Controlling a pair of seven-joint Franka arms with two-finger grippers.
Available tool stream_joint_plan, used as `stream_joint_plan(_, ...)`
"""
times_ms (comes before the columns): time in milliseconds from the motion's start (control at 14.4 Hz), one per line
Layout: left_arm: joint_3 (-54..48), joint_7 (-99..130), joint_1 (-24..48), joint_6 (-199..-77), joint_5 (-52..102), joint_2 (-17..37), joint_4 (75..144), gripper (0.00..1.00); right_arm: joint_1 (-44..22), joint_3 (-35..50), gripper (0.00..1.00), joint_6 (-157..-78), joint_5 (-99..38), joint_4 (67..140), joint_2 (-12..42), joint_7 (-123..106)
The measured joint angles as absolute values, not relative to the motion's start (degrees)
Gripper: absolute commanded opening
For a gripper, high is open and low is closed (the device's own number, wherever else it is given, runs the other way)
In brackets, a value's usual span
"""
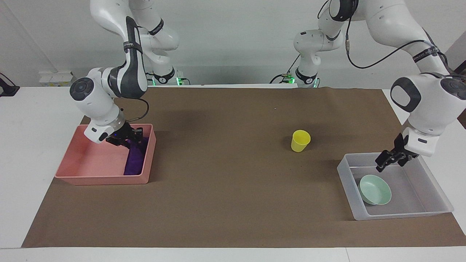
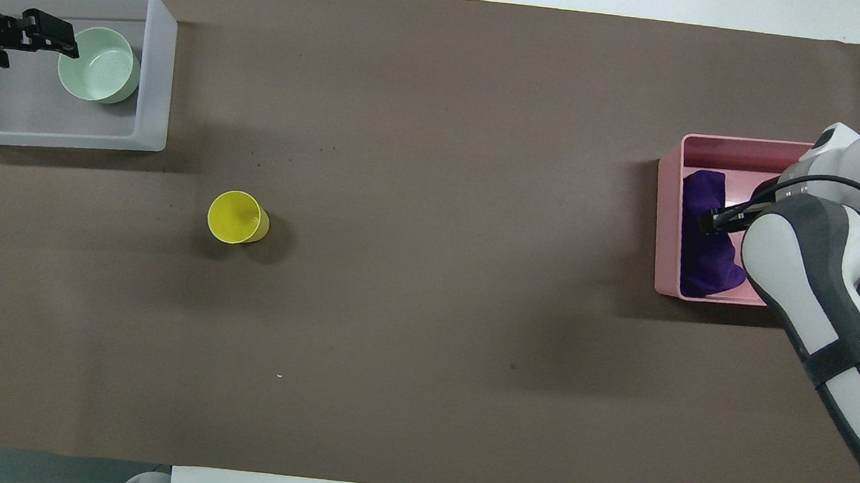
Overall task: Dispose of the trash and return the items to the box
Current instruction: 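Reach the left gripper to the yellow cup and grasp it, then lift the yellow cup with the left gripper into the clear bin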
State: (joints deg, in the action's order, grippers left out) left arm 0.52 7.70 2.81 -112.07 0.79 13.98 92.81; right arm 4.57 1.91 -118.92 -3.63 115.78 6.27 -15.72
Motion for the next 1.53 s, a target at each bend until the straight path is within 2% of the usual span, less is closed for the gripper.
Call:
stream_joint_plan(139, 0.40, 10.97, 6.61, -108.03, 0.79, 9.43, 96.56, 1.00, 3.26, 1.98, 0.99, -115.75, -3.65, 113.18, 5.92, -14.35)
stream_joint_plan(348, 0.23, 16.43, 12.24, -108.36, 0.79, 3.97, 107.15, 1.00, 1.35, 2.08, 0.99, -108.24, -3.65, 107.69, 5.45, -10.45)
stream_joint_plan(626, 0.01, 22.74, 17.83, -119.02, 0.79, -2.40, 123.55, 1.00, 0.89, 2.13, 0.99, -97.72, -3.63, 100.83, 4.21, -9.22)
stream_joint_plan(765, -0.04, 23.59, 19.35, -123.44, 0.79, -4.58, 129.01, 0.97, 1.02, 1.85, 0.99, -92.23, -3.57, 97.83, 2.85, -9.21)
stream_joint_plan(835, -0.05, 23.67, 19.71, -125.25, 0.79, -5.01, 130.44, 0.78, 1.15, 1.72, 0.99, -89.50, -3.51, 96.43, 2.16, -9.21)
stream_joint_plan(904, -0.04, 23.69, 19.82, -127.19, 0.79, -5.09, 131.48, 0.34, 1.22, 1.54, 0.99, -87.26, -3.35, 95.21, 1.58, -9.21)
stream_joint_plan(974, 0.09, 23.95, 19.81, -129.23, 0.79, -5.00, 132.29, 0.17, 1.24, 1.37, 0.99, -85.51, -3.10, 94.12, 1.15, -9.21)
stream_joint_plan(1530, 0.61, 25.31, 19.80, -132.28, 0.79, -3.12, 133.24, 0.02, 1.11, 1.70, 0.99, -81.64, -2.40, 92.08, -0.14, -9.20)
